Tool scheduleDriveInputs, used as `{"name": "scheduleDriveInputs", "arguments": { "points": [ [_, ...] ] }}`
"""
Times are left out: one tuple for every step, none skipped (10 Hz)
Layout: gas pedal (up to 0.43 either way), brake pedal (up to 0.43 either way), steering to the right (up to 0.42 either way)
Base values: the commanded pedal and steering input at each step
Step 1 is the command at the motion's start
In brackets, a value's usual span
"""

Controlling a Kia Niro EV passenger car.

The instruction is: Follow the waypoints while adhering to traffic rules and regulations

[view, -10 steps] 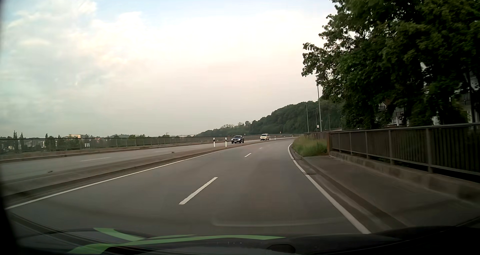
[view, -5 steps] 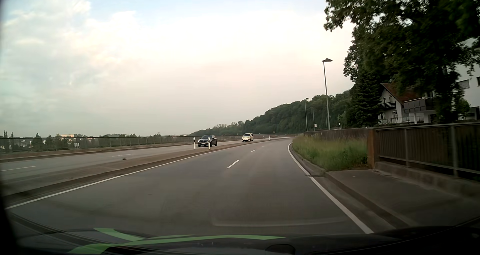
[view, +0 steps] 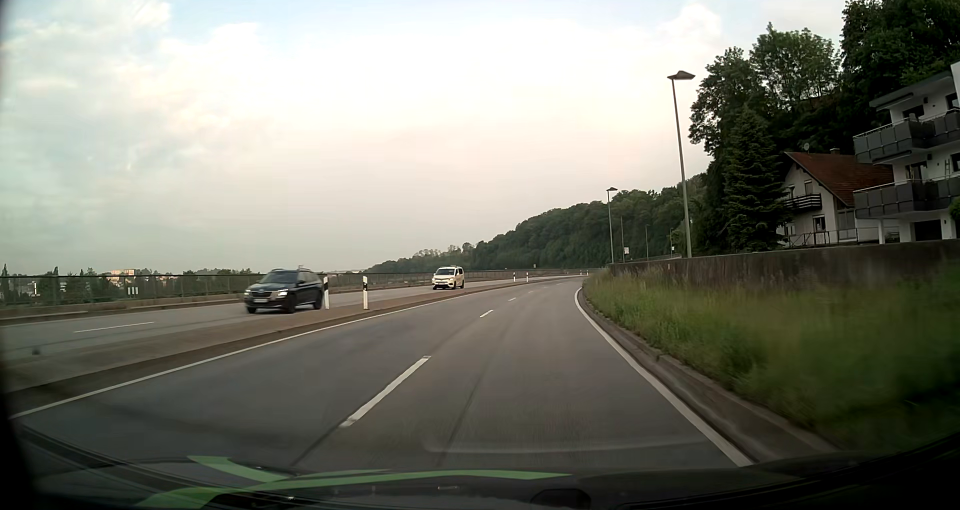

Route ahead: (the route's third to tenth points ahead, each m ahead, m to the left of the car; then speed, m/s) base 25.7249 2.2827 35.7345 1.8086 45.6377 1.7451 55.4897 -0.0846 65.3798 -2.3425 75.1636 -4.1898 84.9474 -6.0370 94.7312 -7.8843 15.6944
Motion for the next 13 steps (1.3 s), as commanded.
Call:
{"name": "scheduleDriveInputs", "arguments": {
  "points": [
    [0.087,0.000,0.012],
    [0.087,0.000,0.011],
    [0.087,0.000,0.012],
    [0.087,0.000,0.012],
    [0.087,0.000,0.012],
    [0.087,0.000,0.011],
    [0.087,0.000,0.011],
    [0.087,0.000,0.011],
    [0.087,0.000,0.011],
    [0.087,0.000,0.011],
    [0.087,0.000,0.010],
    [0.087,0.000,0.010],
    [0.087,0.000,0.009]
  ]
}}
